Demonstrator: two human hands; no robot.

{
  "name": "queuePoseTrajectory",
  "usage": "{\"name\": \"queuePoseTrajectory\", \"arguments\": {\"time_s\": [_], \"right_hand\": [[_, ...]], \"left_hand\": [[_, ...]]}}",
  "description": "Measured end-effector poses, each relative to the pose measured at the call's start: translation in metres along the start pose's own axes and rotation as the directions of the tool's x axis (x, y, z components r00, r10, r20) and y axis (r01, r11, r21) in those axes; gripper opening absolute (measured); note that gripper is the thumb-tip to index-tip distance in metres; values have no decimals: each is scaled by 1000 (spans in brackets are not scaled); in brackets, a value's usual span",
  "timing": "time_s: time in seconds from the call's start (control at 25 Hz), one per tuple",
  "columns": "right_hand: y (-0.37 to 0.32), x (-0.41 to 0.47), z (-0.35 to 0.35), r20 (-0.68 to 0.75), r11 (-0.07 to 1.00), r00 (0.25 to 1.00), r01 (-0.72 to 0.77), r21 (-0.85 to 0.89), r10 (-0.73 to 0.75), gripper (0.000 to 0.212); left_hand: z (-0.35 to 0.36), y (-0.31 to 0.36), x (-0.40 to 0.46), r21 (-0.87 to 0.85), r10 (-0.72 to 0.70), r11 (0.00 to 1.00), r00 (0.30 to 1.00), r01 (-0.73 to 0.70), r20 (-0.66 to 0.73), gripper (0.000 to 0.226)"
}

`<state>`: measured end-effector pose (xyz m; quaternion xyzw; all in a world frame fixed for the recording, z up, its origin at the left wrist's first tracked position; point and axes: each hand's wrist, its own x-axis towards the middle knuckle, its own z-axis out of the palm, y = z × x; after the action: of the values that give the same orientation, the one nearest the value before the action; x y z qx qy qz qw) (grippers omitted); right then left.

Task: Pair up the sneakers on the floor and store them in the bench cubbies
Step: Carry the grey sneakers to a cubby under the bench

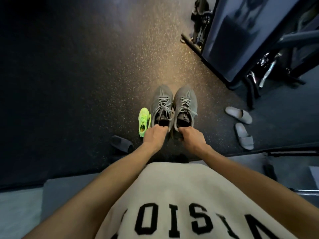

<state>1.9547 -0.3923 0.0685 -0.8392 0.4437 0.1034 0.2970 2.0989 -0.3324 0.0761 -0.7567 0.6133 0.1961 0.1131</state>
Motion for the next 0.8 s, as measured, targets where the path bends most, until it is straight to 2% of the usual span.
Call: {"name": "queuePoseTrajectory", "arguments": {"time_s": [0.2, 0.28, 0.4, 0.52, 0.64, 0.8], "right_hand": [[8, -24, 0, -79, 994, 991, -109, 31, 111, 15], [4, -47, 7, -146, 967, 958, -235, 100, 247, 13], [0, -61, 9, -136, 949, 944, -280, 146, 299, 13], [-11, -106, 26, -185, 860, 847, -457, 228, 499, 9], [-10, -148, 48, -184, 758, 746, -574, 309, 640, 12], [-7, -214, 75, -184, 598, 583, -678, 427, 791, 15]], "left_hand": [[-5, 12, 0, 43, 133, 990, 990, -131, -36, 25], [-7, 16, 0, 76, 278, 958, 961, -276, -11, 23], [-7, 18, 0, 96, 335, 938, 942, -333, -7, 23], [-3, 35, -15, 173, 533, 827, 844, -534, 60, 26], [2, 63, -34, 208, 655, 723, 749, -659, 98, 28], [20, 110, -67, 252, 808, 514, 562, -820, 179, 23]]}}
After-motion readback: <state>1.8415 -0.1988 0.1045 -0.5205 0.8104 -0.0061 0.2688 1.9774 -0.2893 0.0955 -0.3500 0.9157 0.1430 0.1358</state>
